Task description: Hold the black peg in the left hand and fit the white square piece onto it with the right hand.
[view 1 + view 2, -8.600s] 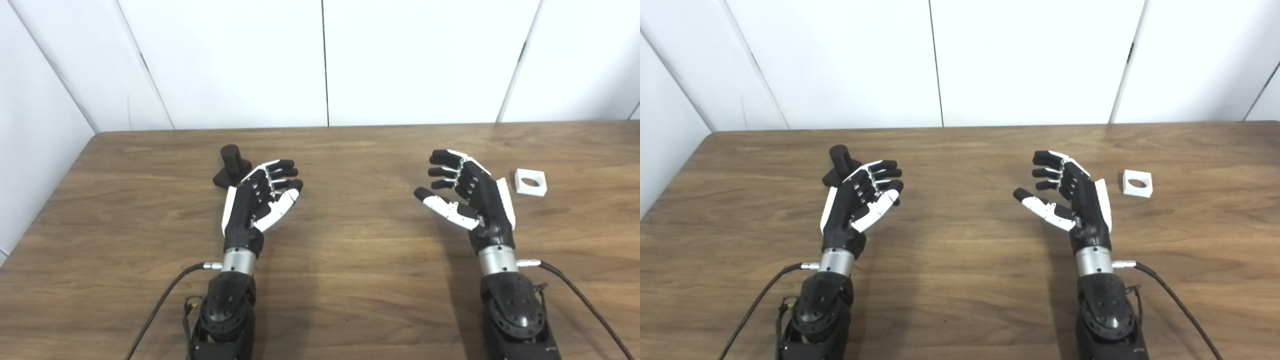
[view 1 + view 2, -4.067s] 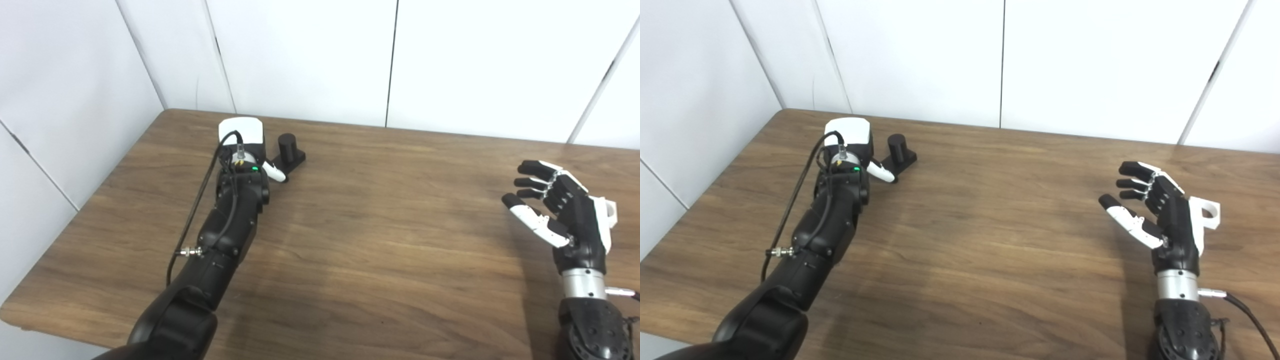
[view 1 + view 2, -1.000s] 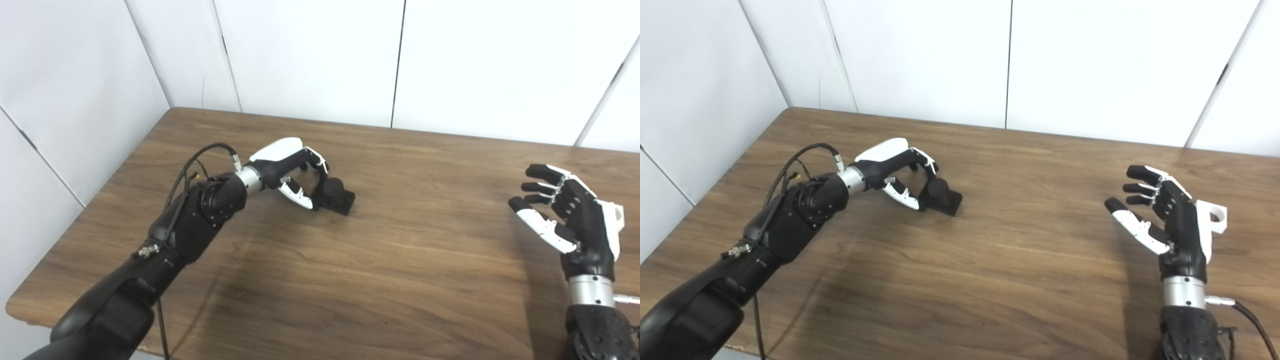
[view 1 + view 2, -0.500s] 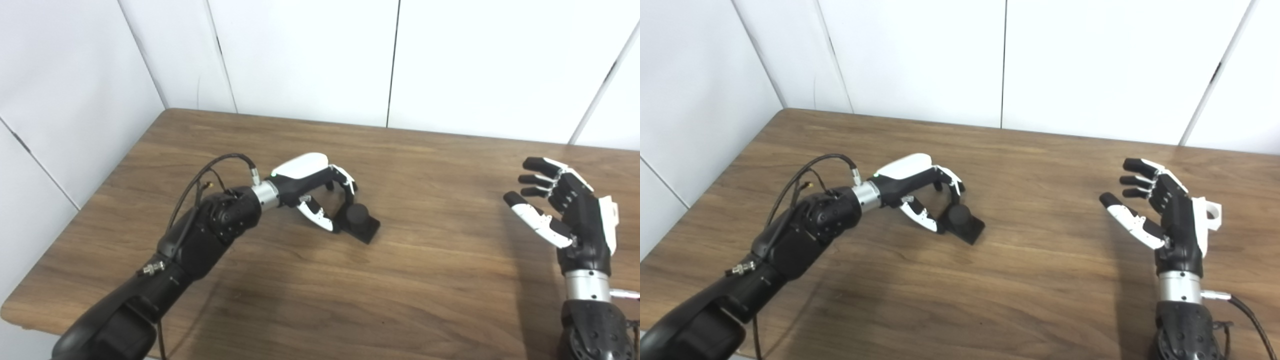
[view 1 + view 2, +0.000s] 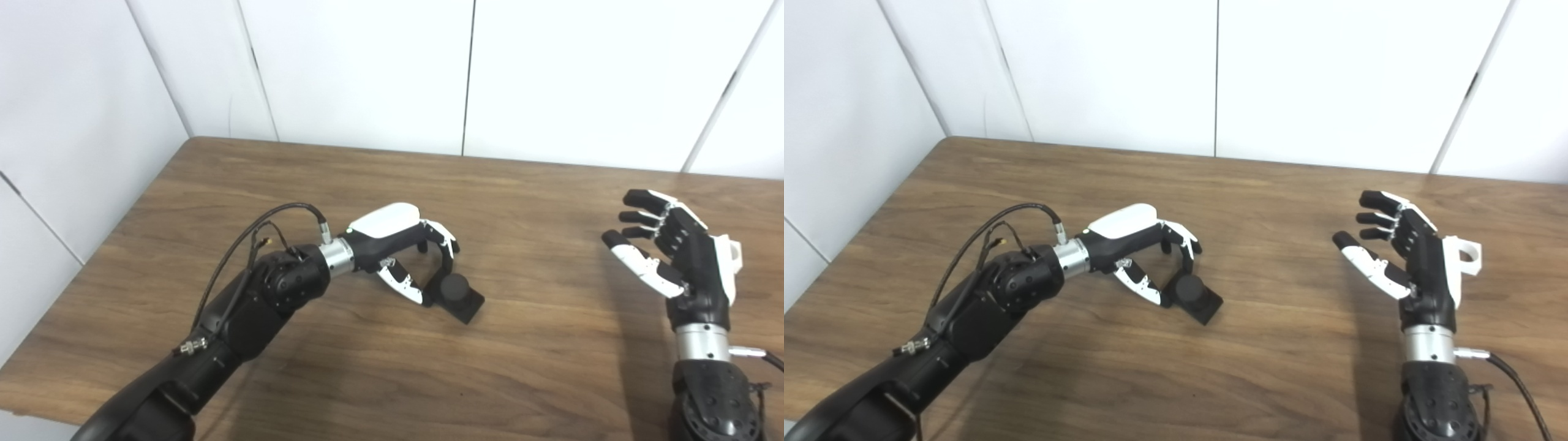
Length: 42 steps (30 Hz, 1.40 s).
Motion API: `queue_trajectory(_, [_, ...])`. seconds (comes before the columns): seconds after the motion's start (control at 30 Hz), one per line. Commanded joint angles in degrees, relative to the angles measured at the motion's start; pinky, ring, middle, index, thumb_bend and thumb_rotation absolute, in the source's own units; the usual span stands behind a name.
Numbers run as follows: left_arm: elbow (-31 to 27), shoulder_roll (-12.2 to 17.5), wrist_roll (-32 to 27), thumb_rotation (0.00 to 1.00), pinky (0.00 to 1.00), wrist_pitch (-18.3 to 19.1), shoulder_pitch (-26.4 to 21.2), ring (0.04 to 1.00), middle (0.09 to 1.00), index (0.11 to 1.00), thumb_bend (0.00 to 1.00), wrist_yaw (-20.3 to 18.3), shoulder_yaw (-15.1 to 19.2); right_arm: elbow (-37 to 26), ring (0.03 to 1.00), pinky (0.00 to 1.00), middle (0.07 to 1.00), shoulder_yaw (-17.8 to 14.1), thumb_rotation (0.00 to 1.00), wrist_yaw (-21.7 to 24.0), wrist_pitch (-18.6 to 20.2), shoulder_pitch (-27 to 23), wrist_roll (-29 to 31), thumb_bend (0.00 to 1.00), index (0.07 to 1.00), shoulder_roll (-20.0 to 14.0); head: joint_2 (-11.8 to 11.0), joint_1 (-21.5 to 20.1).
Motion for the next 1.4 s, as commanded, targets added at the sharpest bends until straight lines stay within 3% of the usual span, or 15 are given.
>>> queue_trajectory(0.0, [-0.5, -1.8, -0.1, 0.07, 0.63, -1.9, 2.3, 0.772, 0.772, 0.49, 0.52, -4.7, -3.7, -2.3, 0.654, 0.56, 0.718, -0.1, 0.3, -0.5, -1.1, -1.9, 0.1, 0.64, 0.689, 0.1, 0.0, 0.1])
queue_trajectory(0.9, [-1.6, -0.8, 2.2, 0.08, 0.63, -2.9, 2.0, 0.776, 0.791, 0.499, 0.52, -4.5, -4.9, -2.1, 0.673, 0.58, 0.722, -1.4, 0.3, -0.4, -1.0, -1.8, 1.2, 0.66, 0.687, -0.8, 0.5, -0.1])
queue_trajectory(0.93, [-1.7, -0.8, 2.1, 0.13, 0.63, -2.9, 2.0, 0.777, 0.793, 0.601, 0.71, -4.6, -4.9, -2.1, 0.671, 0.58, 0.721, -1.4, 0.3, -0.5, -1.1, -1.8, 1.1, 0.66, 0.686, -0.8, 0.5, -0.1])
queue_trajectory(1.0, [-1.8, -0.7, 2.0, 0.17, 0.63, -2.9, 1.9, 0.774, 0.793, 0.663, 0.81, -4.6, -4.9, -2.1, 0.67, 0.58, 0.721, -1.4, 0.3, -0.4, -0.8, -1.7, 1.2, 0.66, 0.686, -0.8, 0.5, -0.1])
queue_trajectory(1.37, [-2.1, -0.8, 2.0, 0.16, 0.63, -2.6, 1.8, 0.769, 0.794, 0.67, 0.85, -4.8, -4.9, -1.7, 0.669, 0.58, 0.722, -1.3, 0.31, -0.6, -1.3, -1.8, 0.8, 0.66, 0.687, -0.9, 0.6, -0.2])
